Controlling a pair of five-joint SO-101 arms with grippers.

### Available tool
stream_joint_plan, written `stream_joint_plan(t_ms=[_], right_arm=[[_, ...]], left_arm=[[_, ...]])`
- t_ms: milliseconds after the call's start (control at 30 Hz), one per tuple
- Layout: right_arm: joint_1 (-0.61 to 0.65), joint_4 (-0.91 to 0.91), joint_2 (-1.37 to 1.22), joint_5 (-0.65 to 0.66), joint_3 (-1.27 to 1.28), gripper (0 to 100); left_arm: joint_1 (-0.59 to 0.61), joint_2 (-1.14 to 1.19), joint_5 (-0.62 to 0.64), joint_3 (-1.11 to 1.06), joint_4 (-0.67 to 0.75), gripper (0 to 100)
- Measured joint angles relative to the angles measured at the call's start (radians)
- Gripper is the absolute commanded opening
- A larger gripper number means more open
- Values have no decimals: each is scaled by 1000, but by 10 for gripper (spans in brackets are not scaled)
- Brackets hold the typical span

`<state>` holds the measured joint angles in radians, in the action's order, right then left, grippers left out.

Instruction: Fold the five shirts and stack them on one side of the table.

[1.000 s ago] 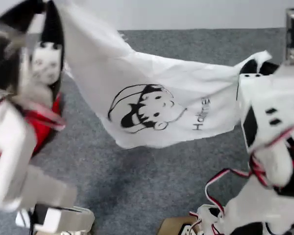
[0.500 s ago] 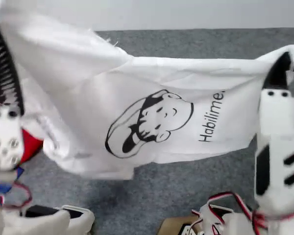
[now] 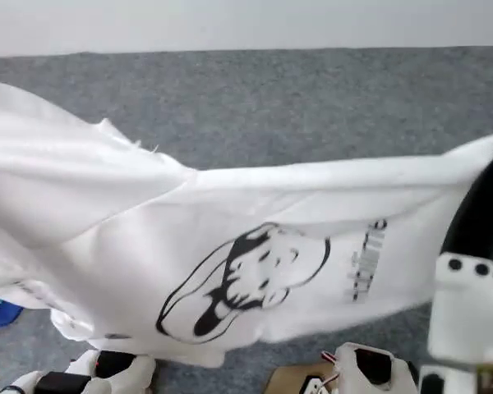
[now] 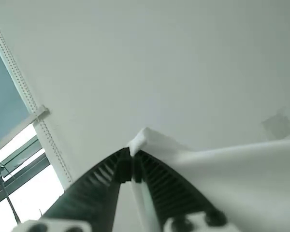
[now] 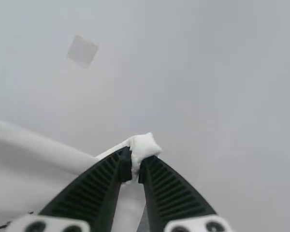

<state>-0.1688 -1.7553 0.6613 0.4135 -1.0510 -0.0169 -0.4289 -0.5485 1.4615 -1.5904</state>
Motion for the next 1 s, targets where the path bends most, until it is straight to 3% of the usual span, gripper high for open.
stream_joint_plan(t_ms=[167, 400, 600, 767, 1000], right_arm=[[0, 0, 68, 0, 212, 9], [0, 20, 68, 0, 609, 9], [0, 273, 51, -15, 1022, 9], [5, 539, 44, -34, 1306, 9], [44, 844, 14, -34, 1533, 9]], left_arm=[[6, 0, 0, -17, -68, 3], [6, 35, 2, -233, -144, 3], [5, 127, 2, -532, -138, 3], [5, 230, 60, -787, 20, 3], [21, 394, 71, -1069, 365, 3]])
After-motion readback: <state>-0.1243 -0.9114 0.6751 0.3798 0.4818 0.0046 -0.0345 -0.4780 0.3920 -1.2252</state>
